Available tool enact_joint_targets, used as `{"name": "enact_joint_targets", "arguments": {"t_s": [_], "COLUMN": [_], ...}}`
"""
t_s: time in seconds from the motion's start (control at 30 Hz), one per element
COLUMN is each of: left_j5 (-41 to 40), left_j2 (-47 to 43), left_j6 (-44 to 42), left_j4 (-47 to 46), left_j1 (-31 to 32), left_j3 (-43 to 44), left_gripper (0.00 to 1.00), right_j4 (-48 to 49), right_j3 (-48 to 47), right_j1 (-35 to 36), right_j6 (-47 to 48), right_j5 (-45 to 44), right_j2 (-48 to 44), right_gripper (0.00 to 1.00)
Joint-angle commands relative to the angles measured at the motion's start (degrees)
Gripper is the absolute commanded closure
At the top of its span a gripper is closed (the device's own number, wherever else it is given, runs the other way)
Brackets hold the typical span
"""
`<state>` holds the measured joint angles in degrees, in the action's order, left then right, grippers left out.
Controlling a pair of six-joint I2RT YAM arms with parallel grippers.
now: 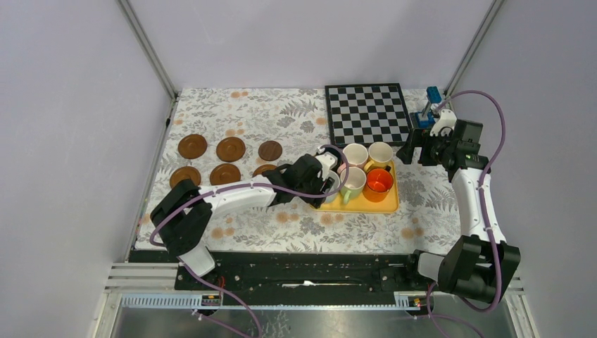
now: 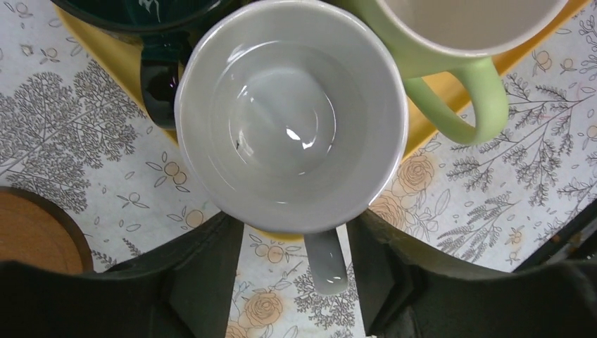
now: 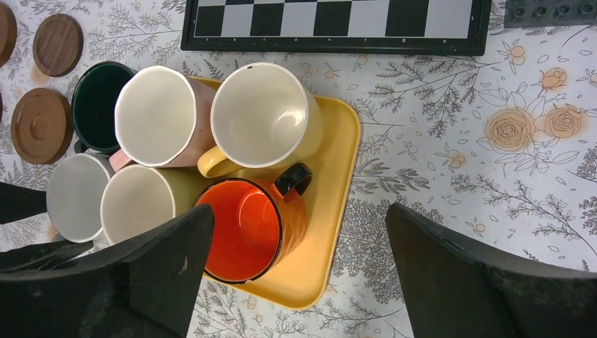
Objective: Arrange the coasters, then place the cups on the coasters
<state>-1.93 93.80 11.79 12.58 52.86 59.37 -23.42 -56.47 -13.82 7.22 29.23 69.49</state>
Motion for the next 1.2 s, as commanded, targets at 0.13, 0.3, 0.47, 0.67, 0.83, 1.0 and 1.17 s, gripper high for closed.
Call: {"name": "enact_joint_targets", "arguments": {"t_s": [0.13,0.3,0.47,0.67,0.83,1.0,1.17], "left_j5": [-0.33,1.60,1.67,0.55,0.44,0.45,1.67], "left_j2": [0.22,-1.19,-2.23,-4.70,-7.48,-11.60,-16.93], "left_j6": [-2.56,-3.76,-4.04,-4.26,-3.96,-3.50,-3.65], "left_j4": [-3.91,-2.40,0.08,2.54,5.70,10.84,14.45], "left_j1": [0.17,0.21,0.22,-0.32,-0.96,-1.99,-7.41], "left_j3": [-1.69,-2.38,-1.67,-0.86,0.36,3.30,5.25], "left_gripper": [0.55,0.68,0.88,1.00,1.00,1.00,1.00], "right_j4": [1.13,0.15,0.80,-1.28,-2.93,-2.82,-4.03], "right_j3": [-0.46,-0.92,-0.10,-0.72,-1.81,-1.94,-3.05], "right_j1": [0.18,0.20,0.20,0.18,0.19,0.20,0.20], "right_j6": [0.59,1.01,0.91,3.71,4.59,4.59,4.68], "right_j5": [0.65,1.32,3.05,5.68,7.34,7.43,8.35], "right_j2": [-0.21,0.33,-0.84,-0.11,1.38,1.08,1.16], "right_gripper": [0.02,0.02,0.02,0.02,0.02,0.02,0.02]}}
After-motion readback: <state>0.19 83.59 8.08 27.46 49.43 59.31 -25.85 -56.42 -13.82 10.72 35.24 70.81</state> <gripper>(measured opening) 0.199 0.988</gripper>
